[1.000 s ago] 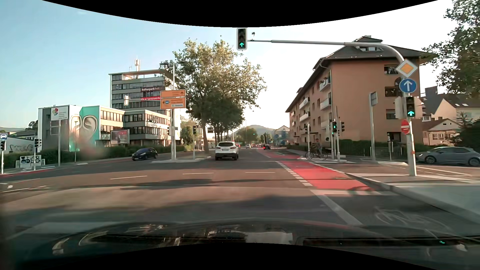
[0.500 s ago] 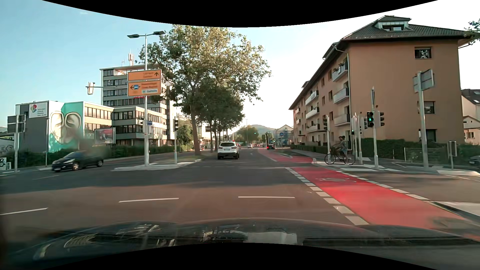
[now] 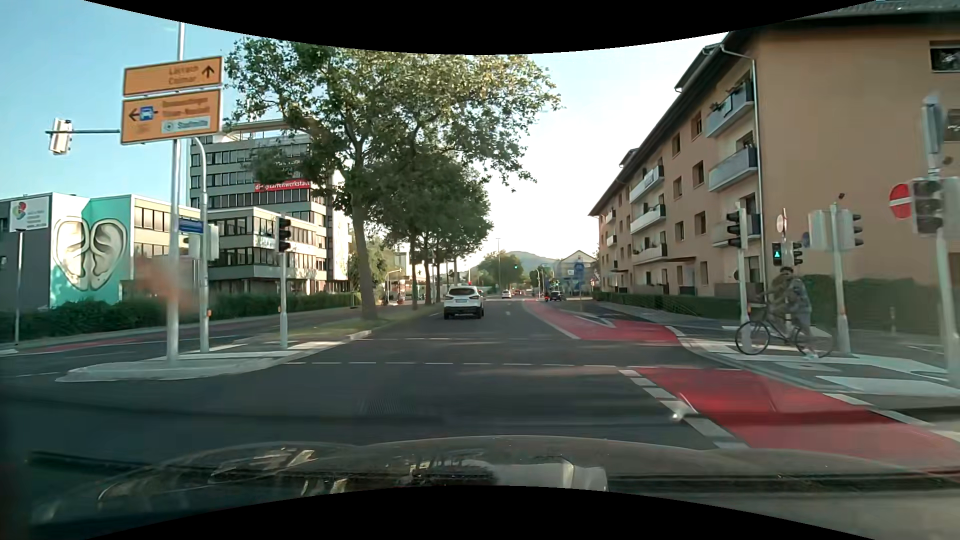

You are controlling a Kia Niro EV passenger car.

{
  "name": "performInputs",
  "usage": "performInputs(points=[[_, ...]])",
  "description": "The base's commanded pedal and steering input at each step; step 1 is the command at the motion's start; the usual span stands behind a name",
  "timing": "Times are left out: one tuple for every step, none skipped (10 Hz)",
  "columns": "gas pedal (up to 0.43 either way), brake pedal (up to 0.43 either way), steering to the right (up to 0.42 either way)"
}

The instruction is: Follow the waypoints while adhering to traffic rules and regulations

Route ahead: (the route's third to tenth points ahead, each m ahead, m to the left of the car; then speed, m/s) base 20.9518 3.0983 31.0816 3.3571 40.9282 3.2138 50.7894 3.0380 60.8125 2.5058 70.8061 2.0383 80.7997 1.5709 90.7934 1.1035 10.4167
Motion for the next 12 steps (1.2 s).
performInputs(points=[[0.098, 0.0, -0.021], [0.098, 0.0, -0.021], [0.098, 0.0, -0.021], [0.098, 0.0, -0.022], [0.098, 0.0, -0.023], [0.098, 0.0, -0.023], [0.098, 0.0, -0.023], [0.098, 0.0, -0.022], [0.098, 0.0, -0.02], [0.098, 0.0, -0.018], [0.098, 0.0, -0.016], [0.098, 0.0, -0.016]])
